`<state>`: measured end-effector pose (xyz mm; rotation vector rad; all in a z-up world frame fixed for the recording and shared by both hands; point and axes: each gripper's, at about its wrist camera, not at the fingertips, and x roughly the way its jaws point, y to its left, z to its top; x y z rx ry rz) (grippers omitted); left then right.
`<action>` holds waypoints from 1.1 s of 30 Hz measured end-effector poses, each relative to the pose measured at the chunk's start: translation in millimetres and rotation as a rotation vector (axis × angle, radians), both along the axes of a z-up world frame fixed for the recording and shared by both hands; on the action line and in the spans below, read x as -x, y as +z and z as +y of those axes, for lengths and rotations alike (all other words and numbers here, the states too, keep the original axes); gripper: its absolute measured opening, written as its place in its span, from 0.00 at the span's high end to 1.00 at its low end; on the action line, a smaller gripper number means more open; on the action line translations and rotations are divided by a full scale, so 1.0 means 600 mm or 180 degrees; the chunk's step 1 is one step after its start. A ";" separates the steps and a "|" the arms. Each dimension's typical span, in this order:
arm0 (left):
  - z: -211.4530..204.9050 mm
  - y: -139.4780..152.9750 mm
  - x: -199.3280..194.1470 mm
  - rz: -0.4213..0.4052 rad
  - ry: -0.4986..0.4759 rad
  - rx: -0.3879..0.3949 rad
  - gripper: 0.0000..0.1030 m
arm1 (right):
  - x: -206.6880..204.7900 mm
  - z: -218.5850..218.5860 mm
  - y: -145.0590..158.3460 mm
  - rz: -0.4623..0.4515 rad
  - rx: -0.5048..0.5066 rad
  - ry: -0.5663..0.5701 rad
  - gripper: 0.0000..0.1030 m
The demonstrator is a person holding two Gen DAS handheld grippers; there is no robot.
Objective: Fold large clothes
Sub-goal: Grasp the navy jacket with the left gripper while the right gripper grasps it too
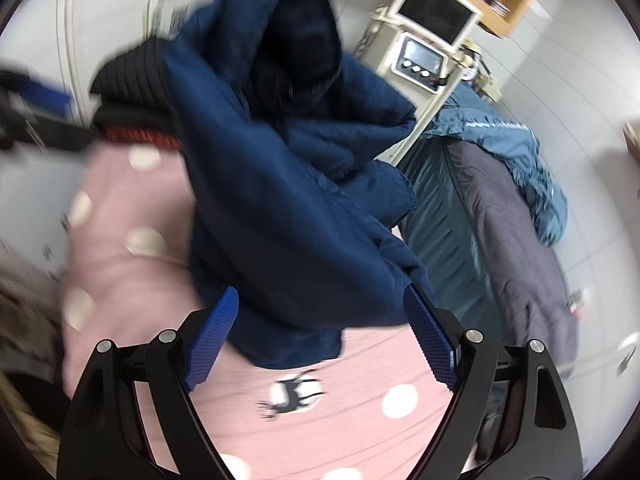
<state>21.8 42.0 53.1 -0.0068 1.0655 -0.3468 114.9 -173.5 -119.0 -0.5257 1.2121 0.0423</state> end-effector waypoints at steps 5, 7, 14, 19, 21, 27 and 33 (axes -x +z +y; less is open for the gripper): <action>-0.013 -0.003 -0.004 0.0085 -0.0113 -0.0020 0.06 | -0.010 -0.001 -0.048 0.0108 -0.0041 -0.0072 0.81; -0.019 -0.011 -0.001 0.0175 -0.0179 0.0033 0.06 | 0.010 0.011 -0.049 0.0181 -0.0661 -0.0241 0.87; -0.040 -0.024 0.002 0.0286 -0.0194 -0.0033 0.07 | 0.126 0.048 -0.072 0.0361 -0.2269 -0.0785 0.92; -0.051 -0.063 0.009 0.0443 -0.0056 -0.0192 0.07 | 0.143 0.027 -0.054 0.0362 -0.2657 -0.1105 0.77; -0.052 -0.080 0.006 0.0467 0.0011 -0.0268 0.07 | 0.146 -0.007 -0.015 0.0227 -0.2915 -0.1248 0.52; -0.052 -0.102 0.003 0.0363 0.0128 -0.0459 0.07 | 0.099 -0.117 0.096 -0.0403 -0.3579 -0.1531 0.43; -0.041 -0.113 0.013 0.0481 0.0182 -0.0319 0.15 | -0.017 -0.130 0.083 -0.0244 -0.4866 -0.1753 0.43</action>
